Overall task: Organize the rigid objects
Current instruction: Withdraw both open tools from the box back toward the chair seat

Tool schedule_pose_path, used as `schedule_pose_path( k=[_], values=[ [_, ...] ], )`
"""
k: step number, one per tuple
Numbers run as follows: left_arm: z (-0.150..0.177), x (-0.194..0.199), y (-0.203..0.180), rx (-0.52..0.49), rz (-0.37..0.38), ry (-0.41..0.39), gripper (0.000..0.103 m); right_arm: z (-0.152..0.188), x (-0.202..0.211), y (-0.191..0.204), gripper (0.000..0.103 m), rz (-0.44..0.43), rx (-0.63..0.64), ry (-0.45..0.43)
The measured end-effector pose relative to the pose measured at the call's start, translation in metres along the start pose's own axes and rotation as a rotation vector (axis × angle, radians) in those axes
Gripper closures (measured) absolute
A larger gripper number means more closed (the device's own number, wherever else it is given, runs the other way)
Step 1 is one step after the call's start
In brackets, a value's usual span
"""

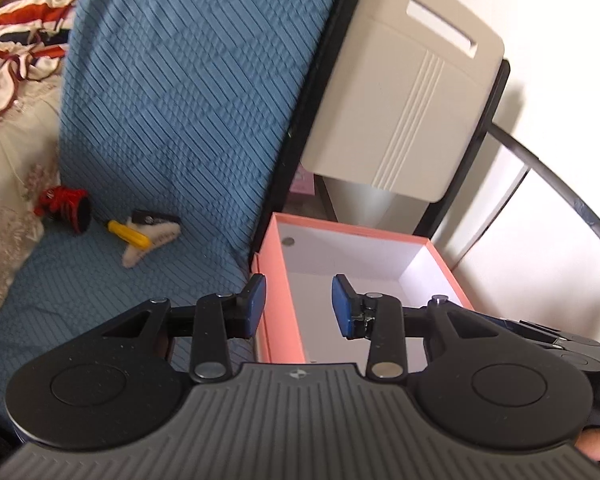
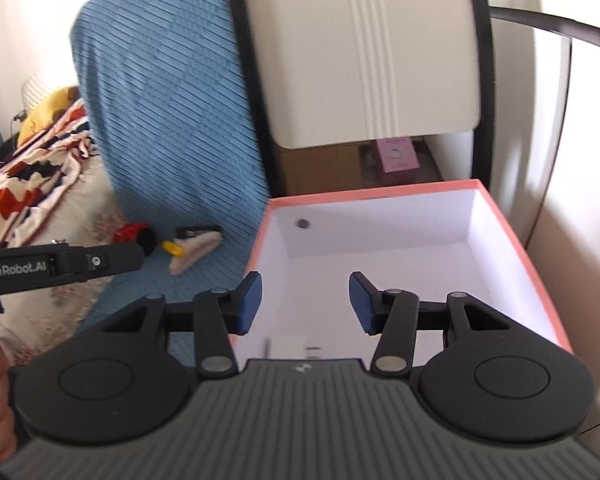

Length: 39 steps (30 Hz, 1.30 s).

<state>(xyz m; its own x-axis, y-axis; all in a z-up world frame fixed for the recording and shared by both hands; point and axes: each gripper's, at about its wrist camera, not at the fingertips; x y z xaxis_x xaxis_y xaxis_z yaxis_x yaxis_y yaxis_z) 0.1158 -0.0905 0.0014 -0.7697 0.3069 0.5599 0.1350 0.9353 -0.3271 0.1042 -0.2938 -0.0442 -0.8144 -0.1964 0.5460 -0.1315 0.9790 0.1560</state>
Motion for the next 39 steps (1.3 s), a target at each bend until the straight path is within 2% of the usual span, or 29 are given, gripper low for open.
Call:
schedule_pose_path(
  k=[10, 22, 33, 39],
  values=[
    [-0.005, 0.034, 0.041, 0.029, -0.024, -0.067, 0.061, 0.004, 0.004, 0.05, 0.051, -0.044, 0.052, -0.021],
    [0.001, 0.053, 0.091, 0.086, -0.064, -0.091, 0.061, 0.024, -0.013, 0.101, 0.051, -0.078, 0.097, 0.026],
    [0.021, 0.047, 0.116, 0.097, -0.075, -0.061, 0.061, 0.053, -0.023, 0.13, 0.051, -0.081, 0.116, 0.068],
    [0.043, 0.038, 0.128, 0.092, -0.081, -0.008, 0.061, 0.068, -0.026, 0.14, 0.051, -0.083, 0.125, 0.087]
  ],
)
Point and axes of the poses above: each gripper's, at about its wrist camera, not at the fingertips, and x roughly against the way its jaws point, y to its left, z to its underside
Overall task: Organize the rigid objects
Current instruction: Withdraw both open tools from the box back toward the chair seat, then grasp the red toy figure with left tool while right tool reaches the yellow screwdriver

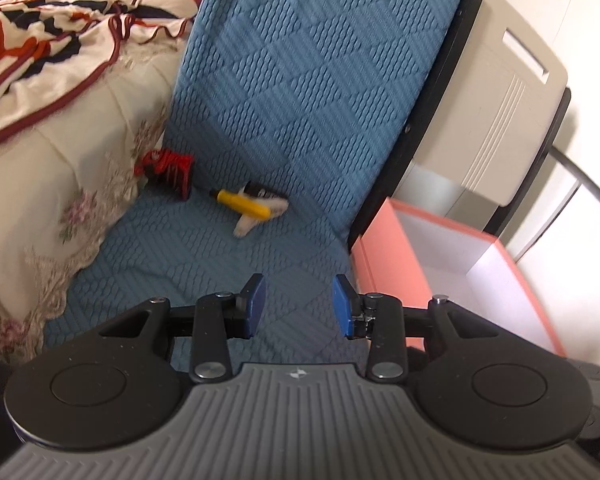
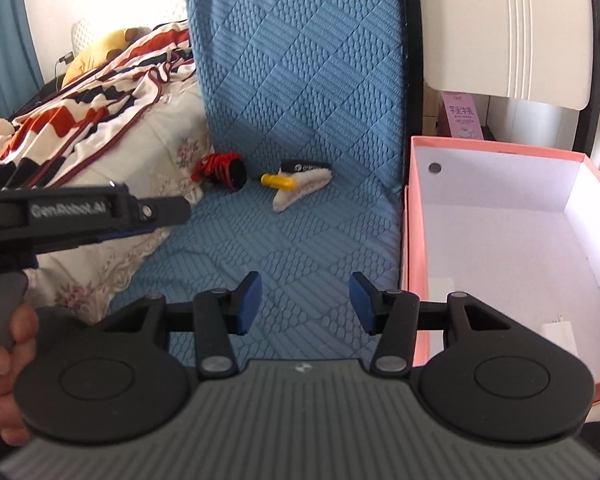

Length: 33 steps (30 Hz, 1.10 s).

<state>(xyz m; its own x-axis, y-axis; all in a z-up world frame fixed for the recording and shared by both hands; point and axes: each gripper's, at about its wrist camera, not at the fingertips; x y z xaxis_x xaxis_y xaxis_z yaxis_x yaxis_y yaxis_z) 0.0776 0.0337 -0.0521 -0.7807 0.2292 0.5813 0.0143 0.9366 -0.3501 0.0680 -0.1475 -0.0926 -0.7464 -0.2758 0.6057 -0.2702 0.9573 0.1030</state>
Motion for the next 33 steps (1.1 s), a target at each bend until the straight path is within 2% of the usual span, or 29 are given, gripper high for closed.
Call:
schedule_pose_path(
  k=[5, 12, 18, 21, 26, 30, 33],
  values=[
    [0.012, -0.008, 0.016, 0.029, 0.001, 0.021, 0.061, 0.009, -0.005, 0.005, 0.051, -0.005, -0.004, 0.018],
    [0.008, -0.027, 0.025, 0.046, 0.01, 0.014, 0.06, 0.008, -0.016, 0.01, 0.051, 0.001, 0.004, 0.03],
    [-0.006, -0.051, 0.025, 0.064, 0.049, 0.001, 0.06, -0.001, -0.028, 0.008, 0.051, 0.013, 0.015, 0.038],
    [-0.011, -0.067, 0.031, 0.065, 0.065, -0.003, 0.051, -0.007, -0.036, 0.006, 0.051, 0.022, 0.021, 0.037],
    [-0.021, -0.095, 0.046, 0.069, 0.093, 0.007, 0.051, -0.017, -0.055, 0.005, 0.051, 0.046, 0.032, 0.038],
    [-0.038, -0.112, 0.063, 0.169, 0.166, 0.023, 0.051, -0.026, -0.073, 0.004, 0.051, 0.051, 0.04, 0.044],
    [-0.058, -0.122, 0.067, 0.168, 0.11, -0.011, 0.051, -0.035, -0.088, 0.002, 0.051, 0.051, 0.038, 0.044]
  ],
)
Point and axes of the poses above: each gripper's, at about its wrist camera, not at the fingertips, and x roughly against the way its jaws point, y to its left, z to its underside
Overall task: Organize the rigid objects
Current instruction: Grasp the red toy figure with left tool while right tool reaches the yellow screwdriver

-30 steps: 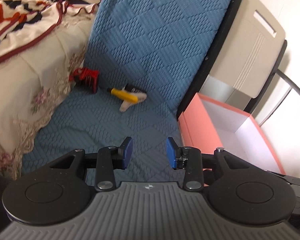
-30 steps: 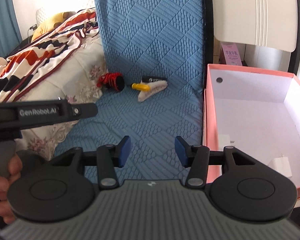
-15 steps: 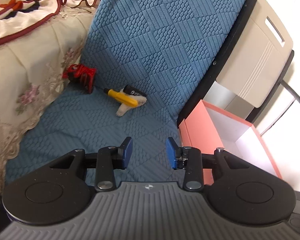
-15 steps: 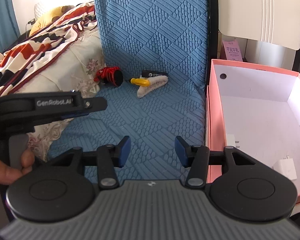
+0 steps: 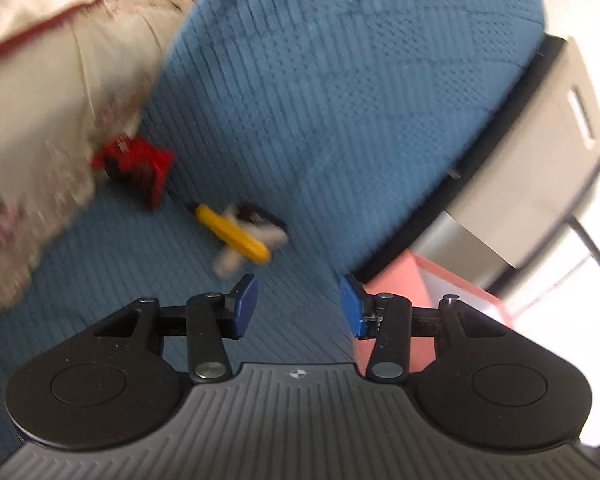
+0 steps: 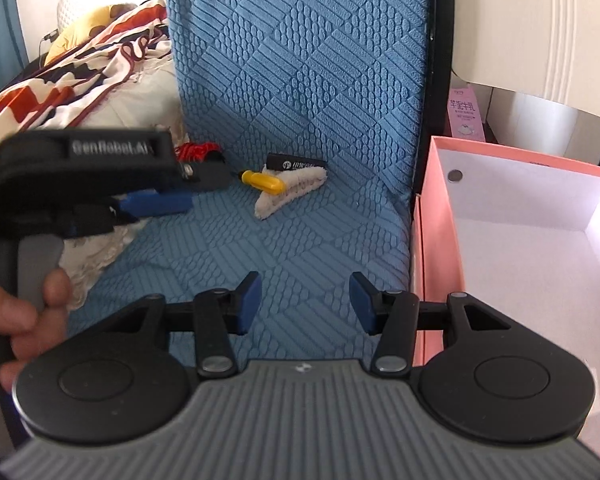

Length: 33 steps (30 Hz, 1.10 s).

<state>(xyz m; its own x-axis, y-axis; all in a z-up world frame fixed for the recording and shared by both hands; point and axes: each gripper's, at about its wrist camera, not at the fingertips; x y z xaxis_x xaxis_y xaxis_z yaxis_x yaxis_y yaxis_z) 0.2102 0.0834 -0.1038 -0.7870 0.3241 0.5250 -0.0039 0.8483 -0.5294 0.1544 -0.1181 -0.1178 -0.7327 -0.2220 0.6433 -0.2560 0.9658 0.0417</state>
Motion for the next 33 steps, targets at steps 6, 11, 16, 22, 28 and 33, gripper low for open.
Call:
schedule_pose_path(
  k=[6, 11, 16, 22, 28, 33],
  values=[
    [-0.032, -0.028, 0.017, 0.064, -0.07, -0.028, 0.051, -0.02, -0.035, 0.0, 0.051, 0.007, 0.01, 0.009],
    [-0.052, -0.058, 0.031, 0.147, -0.116, -0.01, 0.05, -0.036, -0.065, 0.002, 0.051, 0.008, 0.038, 0.008],
    [-0.066, -0.09, 0.044, 0.2, -0.203, 0.025, 0.05, -0.051, -0.092, 0.003, 0.052, 0.006, 0.061, 0.007],
    [-0.073, -0.115, 0.068, 0.322, -0.208, 0.049, 0.05, -0.062, -0.123, 0.012, 0.053, -0.023, 0.113, 0.019],
    [-0.079, -0.131, 0.078, 0.405, -0.192, 0.051, 0.05, -0.074, -0.146, 0.016, 0.053, -0.033, 0.129, 0.01],
    [-0.078, -0.129, 0.087, 0.447, -0.271, 0.009, 0.044, -0.072, -0.162, 0.024, 0.053, -0.037, 0.159, 0.021]
  ],
)
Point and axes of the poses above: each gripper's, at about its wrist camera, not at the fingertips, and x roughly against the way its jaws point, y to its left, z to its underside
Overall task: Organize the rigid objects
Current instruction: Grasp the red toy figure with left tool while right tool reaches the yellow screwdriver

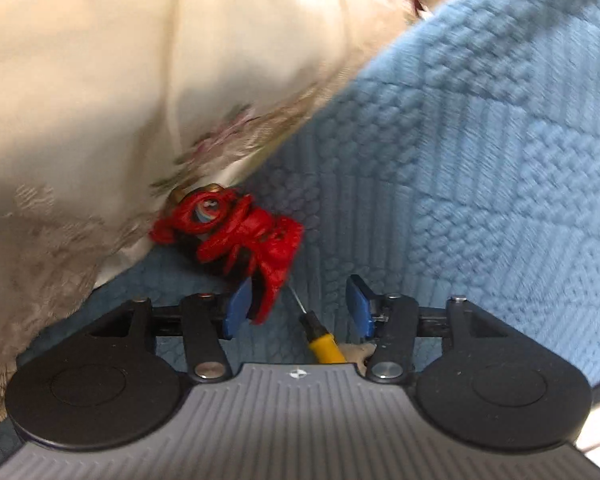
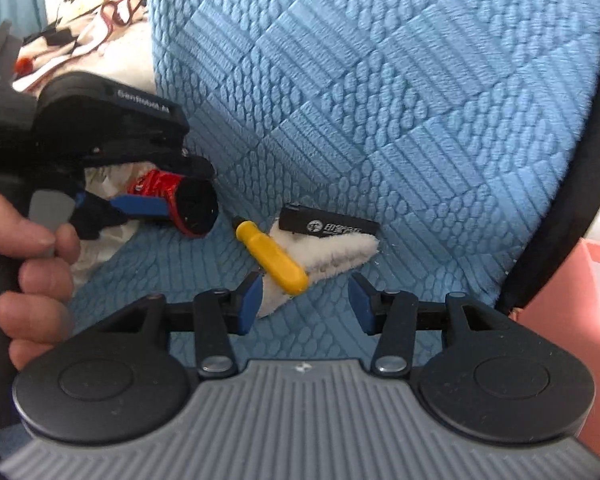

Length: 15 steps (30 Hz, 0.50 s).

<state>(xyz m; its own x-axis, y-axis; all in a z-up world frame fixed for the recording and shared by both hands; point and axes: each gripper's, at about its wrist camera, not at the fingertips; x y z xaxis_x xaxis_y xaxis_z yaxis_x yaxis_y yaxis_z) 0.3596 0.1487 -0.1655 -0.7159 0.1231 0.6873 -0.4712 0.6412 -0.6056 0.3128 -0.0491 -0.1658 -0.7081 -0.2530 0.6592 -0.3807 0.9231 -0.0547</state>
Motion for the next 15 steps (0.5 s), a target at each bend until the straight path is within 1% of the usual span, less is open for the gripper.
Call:
schedule_pose_path(
  k=[2, 5, 7, 8, 11, 12, 15],
  values=[
    [-0.002, -0.003, 0.004, 0.028, 0.005, 0.013, 0.042, 0.001, -0.004, 0.004, 0.053, 0.007, 0.012, -0.001],
    [-0.004, -0.005, 0.009, 0.047, 0.009, -0.001, 0.04, 0.003, -0.01, 0.005, 0.054, 0.003, 0.002, 0.001],
    [-0.008, -0.008, 0.011, 0.054, 0.007, -0.016, 0.039, 0.004, -0.015, 0.005, 0.063, 0.002, 0.0, 0.007],
    [-0.009, -0.009, 0.012, 0.063, 0.011, -0.016, 0.039, 0.004, -0.016, 0.006, 0.065, 0.0, -0.001, 0.009],
    [-0.011, -0.015, 0.017, 0.103, 0.01, 0.011, 0.038, 0.004, -0.021, 0.009, 0.071, -0.007, 0.014, 0.01],
    [-0.012, -0.019, 0.02, 0.111, 0.002, 0.018, 0.038, 0.004, -0.021, 0.011, 0.076, -0.006, 0.027, 0.009],
    [-0.014, -0.029, 0.027, 0.123, -0.02, 0.013, 0.038, 0.005, -0.023, 0.016, 0.077, -0.01, 0.068, 0.012]
  ],
)
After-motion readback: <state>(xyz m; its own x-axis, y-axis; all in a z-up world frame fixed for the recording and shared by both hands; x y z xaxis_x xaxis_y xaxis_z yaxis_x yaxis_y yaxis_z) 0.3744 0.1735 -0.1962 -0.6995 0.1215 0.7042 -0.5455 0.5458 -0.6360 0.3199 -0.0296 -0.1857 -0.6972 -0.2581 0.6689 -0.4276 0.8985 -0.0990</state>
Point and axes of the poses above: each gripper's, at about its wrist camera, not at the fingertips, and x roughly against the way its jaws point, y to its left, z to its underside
